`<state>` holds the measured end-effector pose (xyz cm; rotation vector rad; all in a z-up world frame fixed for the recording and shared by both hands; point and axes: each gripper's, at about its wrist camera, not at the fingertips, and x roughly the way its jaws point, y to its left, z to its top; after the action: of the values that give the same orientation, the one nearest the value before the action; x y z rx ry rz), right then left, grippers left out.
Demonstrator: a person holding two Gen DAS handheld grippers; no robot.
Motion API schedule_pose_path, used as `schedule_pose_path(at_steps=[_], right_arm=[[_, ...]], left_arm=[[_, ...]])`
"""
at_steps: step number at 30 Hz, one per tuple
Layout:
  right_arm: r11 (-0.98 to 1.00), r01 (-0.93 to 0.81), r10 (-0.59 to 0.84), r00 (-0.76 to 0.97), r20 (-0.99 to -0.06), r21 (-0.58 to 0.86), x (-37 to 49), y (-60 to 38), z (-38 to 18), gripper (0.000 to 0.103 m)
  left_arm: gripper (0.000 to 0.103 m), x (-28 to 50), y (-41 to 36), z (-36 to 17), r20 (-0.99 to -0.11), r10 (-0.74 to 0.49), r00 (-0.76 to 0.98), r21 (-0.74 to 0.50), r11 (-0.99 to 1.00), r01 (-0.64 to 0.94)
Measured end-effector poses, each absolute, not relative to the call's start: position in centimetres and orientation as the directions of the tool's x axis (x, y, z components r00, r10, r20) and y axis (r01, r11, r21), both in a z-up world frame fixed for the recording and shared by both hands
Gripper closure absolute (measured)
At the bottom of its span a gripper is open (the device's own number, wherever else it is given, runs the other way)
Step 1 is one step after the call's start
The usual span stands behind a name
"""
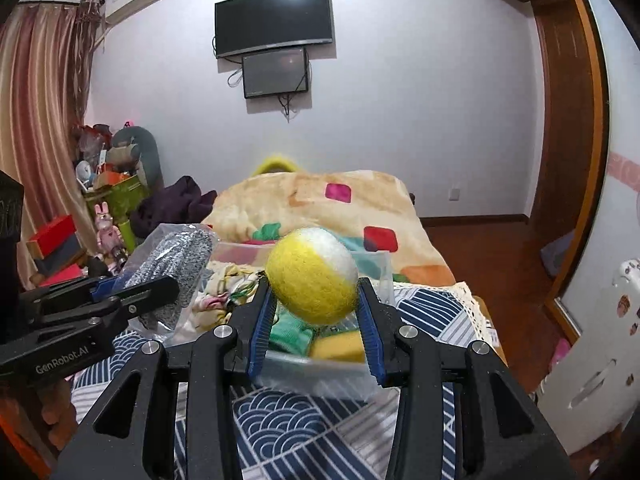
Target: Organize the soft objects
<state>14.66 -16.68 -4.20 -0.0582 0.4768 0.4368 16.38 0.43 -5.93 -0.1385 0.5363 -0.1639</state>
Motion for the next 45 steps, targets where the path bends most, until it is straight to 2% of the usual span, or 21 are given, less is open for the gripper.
schedule_pose_path(at_steps=[17, 20, 23, 25, 28, 36, 45], right_arm=[[0.912, -0.403, 0.364, 0.706, -0.608, 0.077, 18.1, -15.7, -8.5, 0.065], [0.915, -0.397, 0.356, 0.702, -0.617, 0.076, 18.1, -15.9, -8.8, 0.065], [0.912, -0.404, 0.358, 0.691, -0.628, 0.075, 18.1, -16.1, -8.8, 0.064], [0.911, -0.406, 0.355, 0.692, -0.628, 0.068, 17.9, -16.1, -8.6, 0.057], [0.91, -0.408, 0.363, 0.696, -0.619, 0.074, 17.5, -16.6, -8.3, 0.05], [0.909, -0.412, 0.374, 0.728, -0.574, 0.07, 16.2, -17.4, -6.6, 0.05], [0.901, -0.431, 0.409, 0.812, -0.417, 0.044, 12.9, -17.9, -1.5, 0.05]], left_arm=[[0.072, 21.9, -0.6, -10.3, -0.614, -0.219, 0.758, -0.2, 0.973, 0.12], [0.068, 21.9, -0.5, -10.6, -0.622, -0.221, 0.751, -0.21, 0.971, 0.112], [0.058, 21.7, -0.1, -10.8, -0.627, -0.237, 0.742, -0.232, 0.966, 0.112], [0.057, 21.3, 0.0, -10.7, -0.625, -0.231, 0.746, -0.226, 0.968, 0.11], [0.05, 20.2, -0.1, -10.3, -0.612, -0.223, 0.759, -0.207, 0.971, 0.118], [0.049, 17.5, 0.8, -7.9, -0.557, -0.214, 0.802, -0.21, 0.971, 0.113], [0.049, 12.6, 1.2, -2.5, -0.416, -0.155, 0.896, -0.143, 0.984, 0.103]])
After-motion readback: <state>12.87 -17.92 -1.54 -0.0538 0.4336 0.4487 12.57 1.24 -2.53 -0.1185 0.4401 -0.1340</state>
